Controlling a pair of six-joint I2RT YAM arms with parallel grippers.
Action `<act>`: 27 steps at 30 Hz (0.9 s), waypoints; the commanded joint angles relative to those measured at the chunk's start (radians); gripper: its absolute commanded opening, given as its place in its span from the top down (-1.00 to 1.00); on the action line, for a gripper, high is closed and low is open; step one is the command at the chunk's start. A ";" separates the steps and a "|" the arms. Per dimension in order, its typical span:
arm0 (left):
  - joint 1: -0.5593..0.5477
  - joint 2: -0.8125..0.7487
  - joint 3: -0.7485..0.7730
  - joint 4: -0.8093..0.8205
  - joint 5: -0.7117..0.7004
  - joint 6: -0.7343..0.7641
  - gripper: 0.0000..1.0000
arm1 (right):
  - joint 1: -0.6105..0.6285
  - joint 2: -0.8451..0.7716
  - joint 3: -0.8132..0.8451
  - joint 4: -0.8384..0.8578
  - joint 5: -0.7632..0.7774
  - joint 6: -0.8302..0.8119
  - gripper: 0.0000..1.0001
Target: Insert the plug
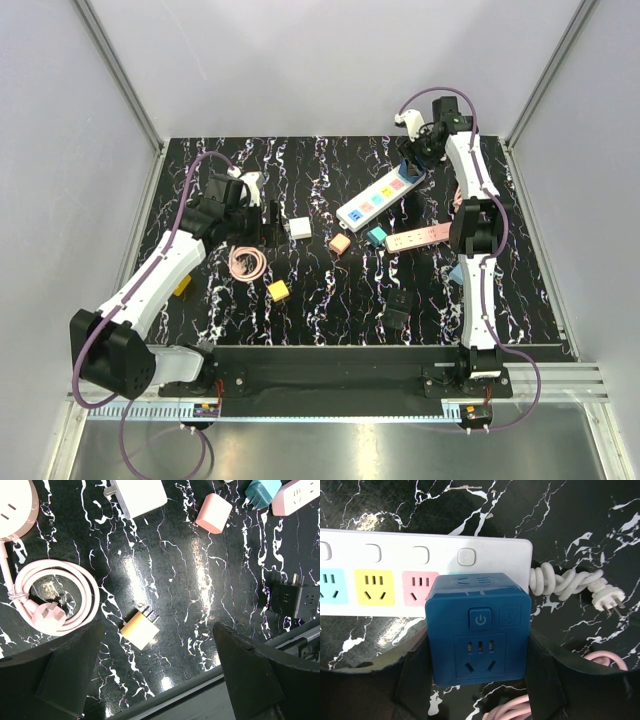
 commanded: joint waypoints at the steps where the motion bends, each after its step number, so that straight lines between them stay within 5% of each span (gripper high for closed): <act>1: -0.004 0.004 0.008 0.041 0.022 0.014 -0.96 | 0.000 0.011 0.063 0.029 -0.046 -0.044 1.00; 27: -0.003 0.003 0.010 0.041 0.042 0.015 -0.96 | -0.008 0.083 0.060 -0.034 -0.048 -0.116 1.00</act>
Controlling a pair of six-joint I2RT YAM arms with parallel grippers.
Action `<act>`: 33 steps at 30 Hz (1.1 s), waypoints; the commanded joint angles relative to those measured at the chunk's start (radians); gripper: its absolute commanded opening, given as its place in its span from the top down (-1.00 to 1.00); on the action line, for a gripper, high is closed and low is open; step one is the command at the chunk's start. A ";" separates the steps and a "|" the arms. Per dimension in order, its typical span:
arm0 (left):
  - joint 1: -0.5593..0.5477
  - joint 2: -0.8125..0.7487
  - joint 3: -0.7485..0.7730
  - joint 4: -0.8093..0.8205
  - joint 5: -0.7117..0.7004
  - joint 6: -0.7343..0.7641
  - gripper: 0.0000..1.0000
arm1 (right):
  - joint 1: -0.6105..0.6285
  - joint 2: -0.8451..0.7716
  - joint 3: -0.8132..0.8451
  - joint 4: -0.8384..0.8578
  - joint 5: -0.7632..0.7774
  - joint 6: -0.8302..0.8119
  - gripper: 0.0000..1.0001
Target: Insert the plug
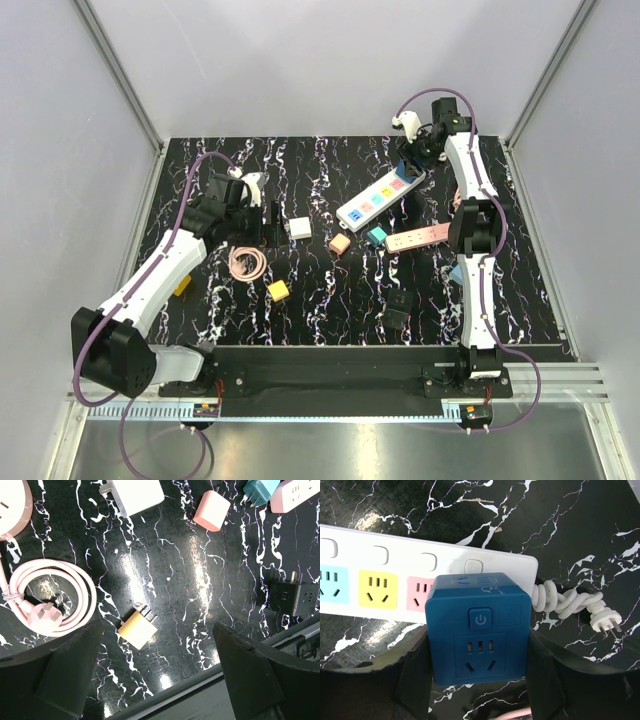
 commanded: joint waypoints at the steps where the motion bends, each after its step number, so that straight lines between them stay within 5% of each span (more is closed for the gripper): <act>1: -0.004 -0.006 0.008 0.040 0.028 0.015 -0.96 | -0.003 0.058 0.035 -0.039 0.011 -0.026 1.00; 33: -0.002 0.003 0.011 0.039 0.062 0.015 -0.96 | 0.036 0.056 0.081 -0.257 0.027 0.069 1.00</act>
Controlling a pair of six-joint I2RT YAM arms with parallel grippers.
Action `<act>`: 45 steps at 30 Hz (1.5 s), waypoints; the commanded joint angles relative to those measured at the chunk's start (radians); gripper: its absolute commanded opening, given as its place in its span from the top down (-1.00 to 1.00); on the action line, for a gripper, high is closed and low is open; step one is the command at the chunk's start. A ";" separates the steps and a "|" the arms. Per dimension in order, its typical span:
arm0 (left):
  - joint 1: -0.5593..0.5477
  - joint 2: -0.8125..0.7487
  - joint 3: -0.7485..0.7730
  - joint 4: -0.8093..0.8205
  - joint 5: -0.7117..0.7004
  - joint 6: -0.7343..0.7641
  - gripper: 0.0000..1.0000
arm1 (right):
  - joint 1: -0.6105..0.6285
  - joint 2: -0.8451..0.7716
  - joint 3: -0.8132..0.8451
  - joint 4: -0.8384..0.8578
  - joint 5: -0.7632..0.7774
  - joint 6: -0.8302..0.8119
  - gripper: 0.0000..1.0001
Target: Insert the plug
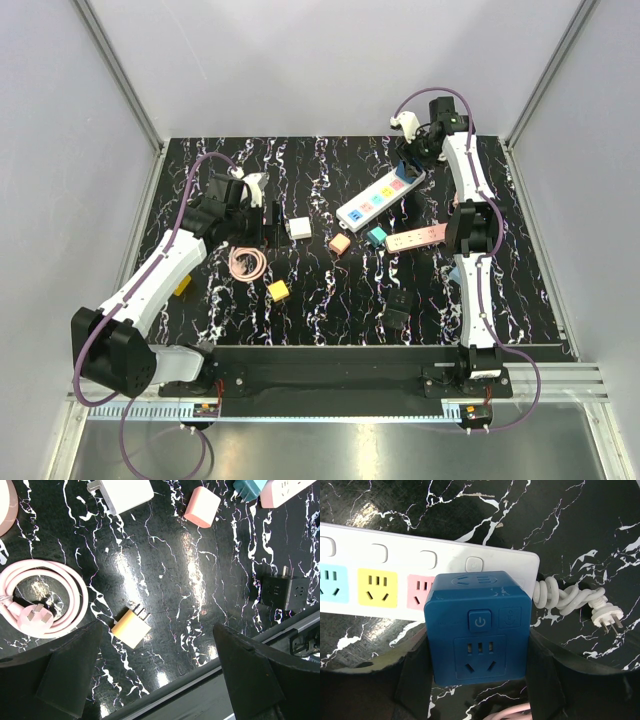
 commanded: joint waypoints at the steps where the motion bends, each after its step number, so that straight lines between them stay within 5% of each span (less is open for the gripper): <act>1: -0.002 -0.001 0.011 0.039 0.022 0.017 -0.96 | 0.022 -0.010 -0.046 -0.178 -0.013 0.069 1.00; 14: -0.002 -0.015 0.008 0.043 0.023 0.012 -0.96 | 0.025 -0.067 -0.101 -0.264 0.015 0.193 1.00; 33: -0.002 -0.010 0.007 0.046 0.029 0.011 -0.96 | 0.048 -0.076 -0.127 -0.098 0.161 0.281 1.00; 45: -0.001 -0.009 0.010 0.043 0.034 0.011 -0.96 | 0.039 -0.077 -0.314 0.011 0.171 0.307 1.00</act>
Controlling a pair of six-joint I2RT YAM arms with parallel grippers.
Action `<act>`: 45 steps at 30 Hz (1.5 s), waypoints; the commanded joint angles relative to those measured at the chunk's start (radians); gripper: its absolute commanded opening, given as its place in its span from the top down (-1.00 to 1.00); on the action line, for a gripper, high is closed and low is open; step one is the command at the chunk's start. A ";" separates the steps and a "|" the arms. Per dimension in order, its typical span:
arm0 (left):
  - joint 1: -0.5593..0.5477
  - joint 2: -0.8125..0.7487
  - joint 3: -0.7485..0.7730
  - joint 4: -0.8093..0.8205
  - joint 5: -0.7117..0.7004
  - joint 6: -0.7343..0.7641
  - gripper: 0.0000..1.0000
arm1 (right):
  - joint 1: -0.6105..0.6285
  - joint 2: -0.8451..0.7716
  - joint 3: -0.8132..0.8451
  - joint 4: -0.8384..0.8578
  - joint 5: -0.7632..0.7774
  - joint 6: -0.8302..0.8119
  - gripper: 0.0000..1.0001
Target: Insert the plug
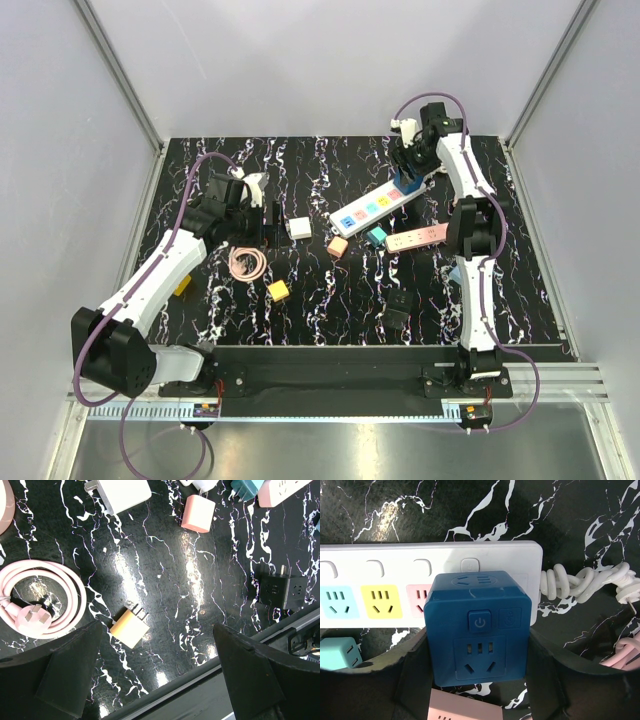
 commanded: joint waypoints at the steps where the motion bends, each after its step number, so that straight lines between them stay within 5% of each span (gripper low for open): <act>1: -0.001 -0.008 0.010 0.041 0.027 0.011 -0.96 | 0.001 0.030 -0.136 -0.001 0.054 0.005 1.00; 27: 0.010 -0.016 0.011 0.046 0.015 0.008 -0.97 | 0.044 -0.016 -0.383 0.081 0.163 0.016 1.00; 30: 0.010 -0.017 0.010 0.044 0.009 0.008 -0.97 | 0.044 -0.030 -0.387 0.108 0.158 0.026 0.75; 34: 0.010 -0.022 0.008 0.044 -0.039 0.008 -0.98 | 0.044 -0.074 -0.328 0.113 0.141 0.035 0.14; 37: 0.010 -0.030 0.019 0.035 -0.057 0.012 -0.98 | 0.044 -0.116 -0.236 0.104 0.146 0.039 -0.03; 44: 0.027 -0.093 0.085 -0.028 -0.165 -0.058 -0.98 | 0.044 -0.223 -0.063 0.048 0.086 0.065 -0.99; 45: 0.038 -0.097 0.091 -0.054 -0.175 -0.075 -0.98 | 0.043 -0.245 -0.076 0.051 0.083 0.066 -1.00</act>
